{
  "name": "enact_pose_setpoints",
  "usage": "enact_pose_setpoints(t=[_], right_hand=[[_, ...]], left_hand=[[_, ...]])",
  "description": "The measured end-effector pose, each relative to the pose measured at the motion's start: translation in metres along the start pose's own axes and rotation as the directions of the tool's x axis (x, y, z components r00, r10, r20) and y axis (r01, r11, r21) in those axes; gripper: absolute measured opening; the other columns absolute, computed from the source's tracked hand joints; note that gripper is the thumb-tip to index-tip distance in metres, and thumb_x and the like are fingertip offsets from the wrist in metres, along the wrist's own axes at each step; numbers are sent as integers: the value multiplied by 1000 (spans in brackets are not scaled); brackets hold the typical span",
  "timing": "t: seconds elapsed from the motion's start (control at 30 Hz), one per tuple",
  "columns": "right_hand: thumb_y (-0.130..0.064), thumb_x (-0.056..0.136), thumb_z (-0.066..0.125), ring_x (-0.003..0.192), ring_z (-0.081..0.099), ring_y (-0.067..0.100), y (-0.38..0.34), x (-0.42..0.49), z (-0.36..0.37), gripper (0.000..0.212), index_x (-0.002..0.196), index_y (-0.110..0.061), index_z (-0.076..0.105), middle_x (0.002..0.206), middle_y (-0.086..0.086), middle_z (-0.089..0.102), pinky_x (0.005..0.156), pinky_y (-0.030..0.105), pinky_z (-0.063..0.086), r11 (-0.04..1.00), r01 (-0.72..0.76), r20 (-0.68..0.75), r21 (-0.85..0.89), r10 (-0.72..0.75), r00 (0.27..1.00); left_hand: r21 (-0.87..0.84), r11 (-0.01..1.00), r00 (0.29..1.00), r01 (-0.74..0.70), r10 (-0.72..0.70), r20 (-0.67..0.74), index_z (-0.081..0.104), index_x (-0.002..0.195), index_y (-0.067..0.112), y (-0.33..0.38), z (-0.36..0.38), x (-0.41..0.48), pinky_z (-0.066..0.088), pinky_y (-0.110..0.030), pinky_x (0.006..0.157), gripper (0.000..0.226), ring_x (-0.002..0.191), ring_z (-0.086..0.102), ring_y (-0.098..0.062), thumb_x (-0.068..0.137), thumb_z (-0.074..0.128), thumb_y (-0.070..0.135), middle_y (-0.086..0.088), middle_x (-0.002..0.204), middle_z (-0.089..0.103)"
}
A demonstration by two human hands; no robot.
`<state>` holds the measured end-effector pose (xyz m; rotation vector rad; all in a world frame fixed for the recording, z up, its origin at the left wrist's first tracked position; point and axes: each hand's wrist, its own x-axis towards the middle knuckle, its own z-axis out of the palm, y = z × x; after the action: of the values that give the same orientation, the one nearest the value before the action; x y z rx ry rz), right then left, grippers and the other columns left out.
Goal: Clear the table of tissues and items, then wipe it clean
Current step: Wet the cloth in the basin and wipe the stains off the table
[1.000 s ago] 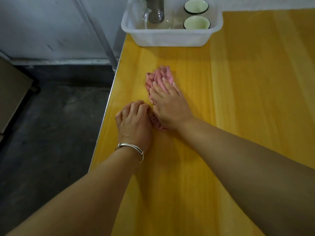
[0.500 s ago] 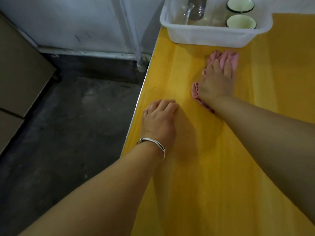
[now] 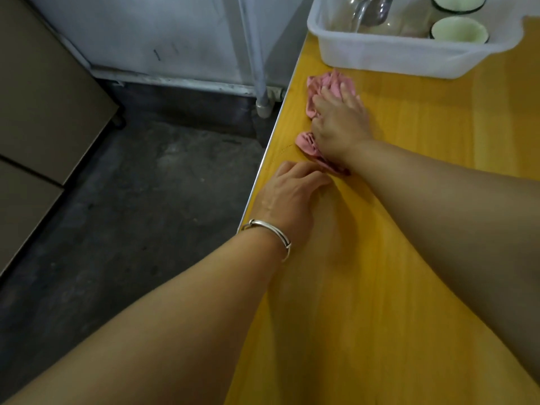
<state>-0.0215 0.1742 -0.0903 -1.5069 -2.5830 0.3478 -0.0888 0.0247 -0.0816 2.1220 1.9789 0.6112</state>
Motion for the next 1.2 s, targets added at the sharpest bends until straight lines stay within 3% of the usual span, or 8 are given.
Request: enact_pose_setpoints(t=[0.13,0.33,0.6,0.7,0.83,1.0,1.1,1.2], right_hand=[[-21,97,31,146,-9,26,-7,5,-1,53,149,-21,20,159,2,3,118,45,-5,991,132,73,-14,-131,989],[-34,82,28,146,12,21,-1,-30,-16,61,140,-21,42,153,-1,29,116,36,4,889,435,194,142,-456,869],[-34,84,25,146,-1,26,9,-34,-9,63,144,-13,33,158,6,15,118,45,3,998,-41,2,40,40,999],[-48,65,12,146,9,24,-26,-51,-2,88,142,-12,37,154,7,25,118,39,2,968,248,87,36,-250,964],[-36,76,26,145,12,21,-36,-86,5,70,142,-19,37,153,-1,27,115,32,3,908,400,145,122,-415,898],[-22,85,40,140,27,31,-20,-134,4,50,132,-9,52,144,9,43,114,40,14,831,506,139,233,-543,828],[-31,84,31,142,24,28,-8,-138,-6,56,133,-13,51,147,5,40,115,42,13,879,442,143,178,-468,872],[-30,91,30,146,6,23,-9,-120,-6,54,143,-16,36,156,4,21,117,43,4,989,73,84,127,-84,993]], left_hand=[[15,999,999,-34,34,-24,70,98,18,-4,4,-2,51,-32,68,39,87,57,-30,78,36,16,-5,104,66],[100,995,997,-26,33,-68,71,95,23,-6,15,-5,49,-37,68,31,88,46,-25,80,44,21,-10,94,63],[114,989,994,-99,104,-39,71,89,13,-2,-1,-31,52,-34,65,36,77,62,-29,79,37,18,-9,89,67],[66,993,991,-97,102,-90,71,86,13,-6,-1,-45,51,-31,66,30,79,56,-26,79,42,14,-9,87,67],[-2,995,991,-104,103,-81,70,81,12,-3,-6,-64,45,-31,72,31,85,43,-18,78,40,11,-8,86,66],[-53,982,983,-183,183,3,68,64,16,17,-13,-85,43,-29,54,33,75,41,-13,69,37,7,-1,76,67],[-52,993,992,-106,110,70,69,67,18,26,-20,-95,44,-23,49,37,70,46,-13,66,34,5,1,73,66],[-34,999,995,-15,18,99,71,72,17,21,-32,-103,49,-24,50,37,65,59,-23,62,46,-8,-1,72,66]])
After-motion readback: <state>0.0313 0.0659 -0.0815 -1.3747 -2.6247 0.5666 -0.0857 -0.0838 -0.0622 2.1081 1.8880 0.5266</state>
